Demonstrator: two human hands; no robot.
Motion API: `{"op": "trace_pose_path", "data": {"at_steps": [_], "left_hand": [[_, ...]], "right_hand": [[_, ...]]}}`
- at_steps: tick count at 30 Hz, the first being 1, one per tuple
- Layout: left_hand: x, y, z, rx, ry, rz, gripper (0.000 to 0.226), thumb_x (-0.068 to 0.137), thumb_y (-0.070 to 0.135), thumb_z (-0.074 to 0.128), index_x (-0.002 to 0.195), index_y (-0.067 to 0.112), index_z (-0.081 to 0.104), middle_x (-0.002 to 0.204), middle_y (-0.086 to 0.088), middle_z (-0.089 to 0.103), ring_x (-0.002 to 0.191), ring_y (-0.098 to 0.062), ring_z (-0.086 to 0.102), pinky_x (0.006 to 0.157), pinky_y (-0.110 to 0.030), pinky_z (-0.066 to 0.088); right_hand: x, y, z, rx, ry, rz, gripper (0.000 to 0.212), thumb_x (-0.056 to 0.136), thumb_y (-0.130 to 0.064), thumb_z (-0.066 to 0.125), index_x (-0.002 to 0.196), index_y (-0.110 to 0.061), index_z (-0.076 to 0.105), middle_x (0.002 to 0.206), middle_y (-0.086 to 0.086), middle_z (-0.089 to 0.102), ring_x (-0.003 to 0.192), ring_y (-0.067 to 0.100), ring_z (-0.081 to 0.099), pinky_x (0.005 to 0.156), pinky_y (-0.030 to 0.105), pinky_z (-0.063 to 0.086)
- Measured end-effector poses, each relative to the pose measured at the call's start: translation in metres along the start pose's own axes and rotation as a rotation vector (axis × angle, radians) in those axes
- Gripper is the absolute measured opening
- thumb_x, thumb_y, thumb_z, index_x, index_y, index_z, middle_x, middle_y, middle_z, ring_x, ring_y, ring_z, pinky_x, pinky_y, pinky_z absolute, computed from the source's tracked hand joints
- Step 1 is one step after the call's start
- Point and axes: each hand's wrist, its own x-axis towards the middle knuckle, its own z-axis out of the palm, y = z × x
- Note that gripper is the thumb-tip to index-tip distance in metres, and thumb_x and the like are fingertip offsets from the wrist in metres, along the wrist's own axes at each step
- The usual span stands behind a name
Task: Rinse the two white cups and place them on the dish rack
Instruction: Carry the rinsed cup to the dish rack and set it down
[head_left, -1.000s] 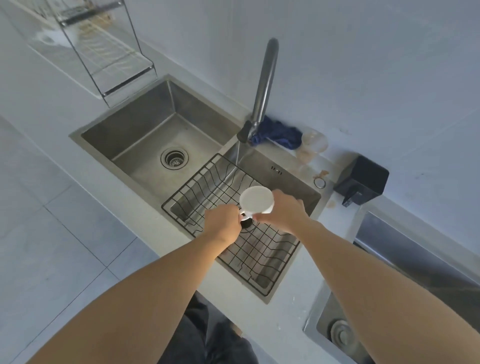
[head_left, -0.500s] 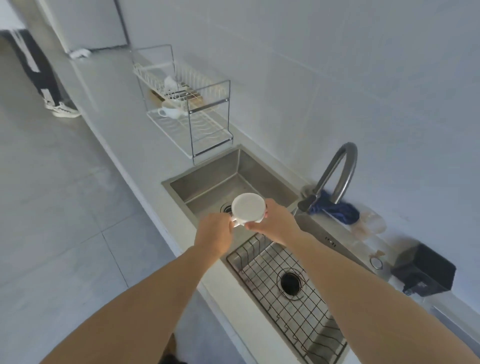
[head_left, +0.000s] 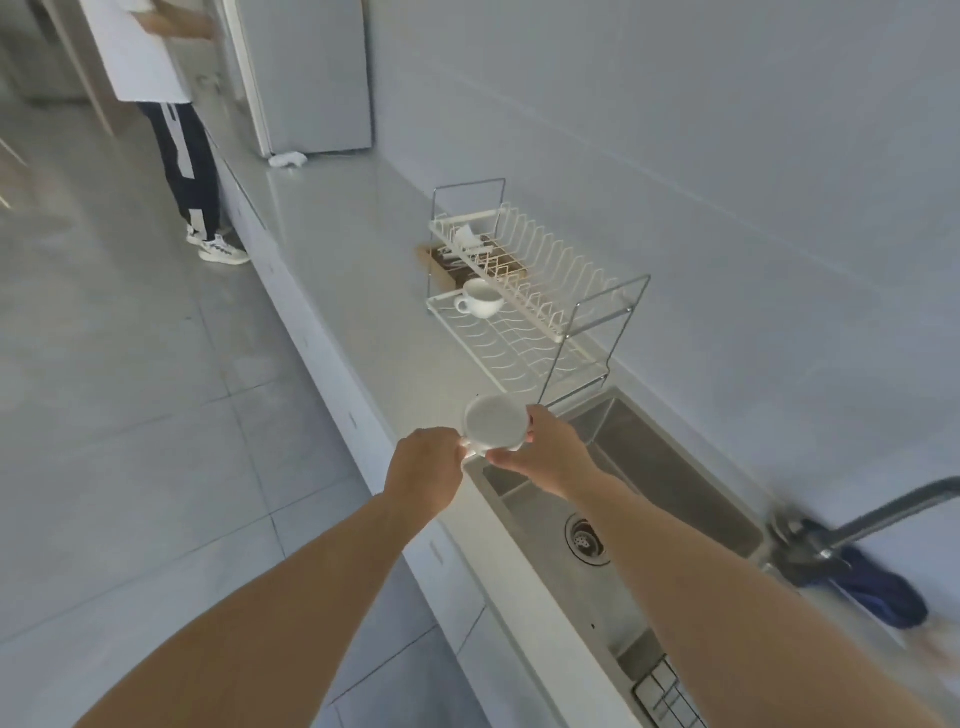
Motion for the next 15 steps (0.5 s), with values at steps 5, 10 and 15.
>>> {"op": "trace_pose_path", "data": {"at_steps": [5, 10, 15], "left_hand": [[0.043, -0.044, -0.037, 0.017, 0.003, -0.057, 0.026, 0.096, 0.015, 0.045, 0.08, 0.015, 0.064, 0.071, -0.001, 0.064, 0.065, -0.024, 0.06, 0.056, -0.03, 0.042], [0.086, -0.072, -0.051, 0.026, -0.011, -0.072, 0.026, 0.097, 0.015, 0.043, 0.078, 0.016, 0.061, 0.074, -0.003, 0.064, 0.068, -0.025, 0.06, 0.057, -0.031, 0.041], [0.137, -0.09, -0.043, 0.032, -0.024, -0.044, 0.027, 0.098, 0.018, 0.044, 0.08, 0.015, 0.065, 0.073, -0.003, 0.065, 0.069, -0.027, 0.061, 0.058, -0.034, 0.047]], "right_hand": [[0.06, -0.046, 0.019, -0.017, -0.022, -0.022, 0.079, 0.07, -0.051, 0.084, 0.132, -0.017, 0.05, 0.117, 0.001, 0.066, 0.107, 0.022, 0.064, 0.09, 0.044, 0.055], [0.11, -0.066, 0.031, -0.002, -0.029, -0.049, 0.077, 0.071, -0.05, 0.085, 0.131, -0.017, 0.051, 0.118, 0.001, 0.066, 0.108, 0.022, 0.064, 0.091, 0.044, 0.054], [0.163, -0.062, 0.039, 0.03, -0.028, -0.03, 0.076, 0.069, -0.048, 0.086, 0.129, -0.018, 0.053, 0.117, 0.001, 0.067, 0.108, 0.023, 0.064, 0.091, 0.044, 0.053]]}}
